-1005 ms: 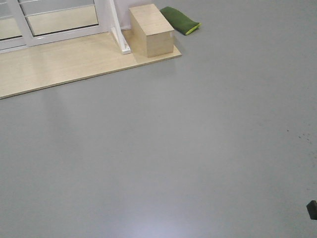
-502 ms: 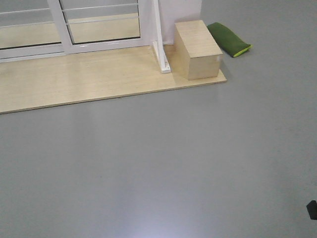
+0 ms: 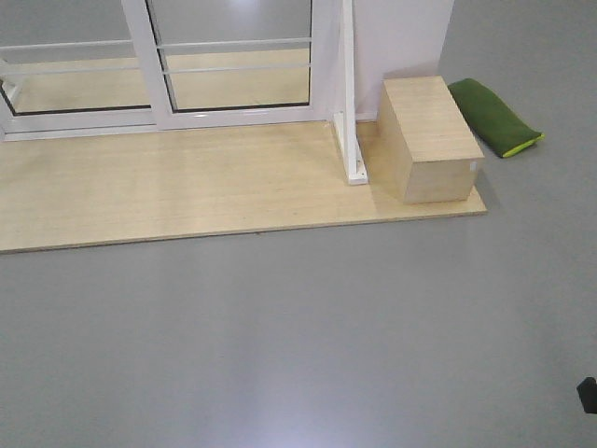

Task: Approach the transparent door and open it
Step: 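Drive toward the white-framed glass sliding door on the wooden platform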

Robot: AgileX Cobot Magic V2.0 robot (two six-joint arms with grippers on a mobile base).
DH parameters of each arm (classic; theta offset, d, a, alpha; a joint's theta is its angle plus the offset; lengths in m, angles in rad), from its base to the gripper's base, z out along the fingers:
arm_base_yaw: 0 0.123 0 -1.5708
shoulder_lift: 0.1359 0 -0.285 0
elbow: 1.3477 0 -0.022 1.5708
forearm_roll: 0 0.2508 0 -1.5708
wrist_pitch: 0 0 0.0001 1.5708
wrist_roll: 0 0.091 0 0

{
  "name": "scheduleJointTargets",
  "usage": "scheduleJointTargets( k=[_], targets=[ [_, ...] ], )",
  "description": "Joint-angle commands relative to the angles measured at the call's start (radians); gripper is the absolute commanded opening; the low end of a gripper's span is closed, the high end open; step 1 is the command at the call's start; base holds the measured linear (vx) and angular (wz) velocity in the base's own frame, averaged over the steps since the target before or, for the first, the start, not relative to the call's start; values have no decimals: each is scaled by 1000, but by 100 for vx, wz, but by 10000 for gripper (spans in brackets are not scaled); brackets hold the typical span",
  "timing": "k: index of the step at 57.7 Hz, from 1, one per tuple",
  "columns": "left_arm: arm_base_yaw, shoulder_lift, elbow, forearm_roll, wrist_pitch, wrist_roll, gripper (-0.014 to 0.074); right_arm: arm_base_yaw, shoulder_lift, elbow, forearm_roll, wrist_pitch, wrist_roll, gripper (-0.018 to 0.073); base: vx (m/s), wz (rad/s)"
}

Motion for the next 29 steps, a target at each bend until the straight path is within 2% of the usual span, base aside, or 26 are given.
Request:
scheduleJointTargets(
  k=[1,29],
  targets=[
    [1,-5,15,-5,-87,-8,-6,-4,-17,6,-8,-88,-9,-9,58,12],
    [1,-5,15,-5,-87,-8,-6,-4,-17,6,-8,-88,-9,-9,59,10]
  ],
)
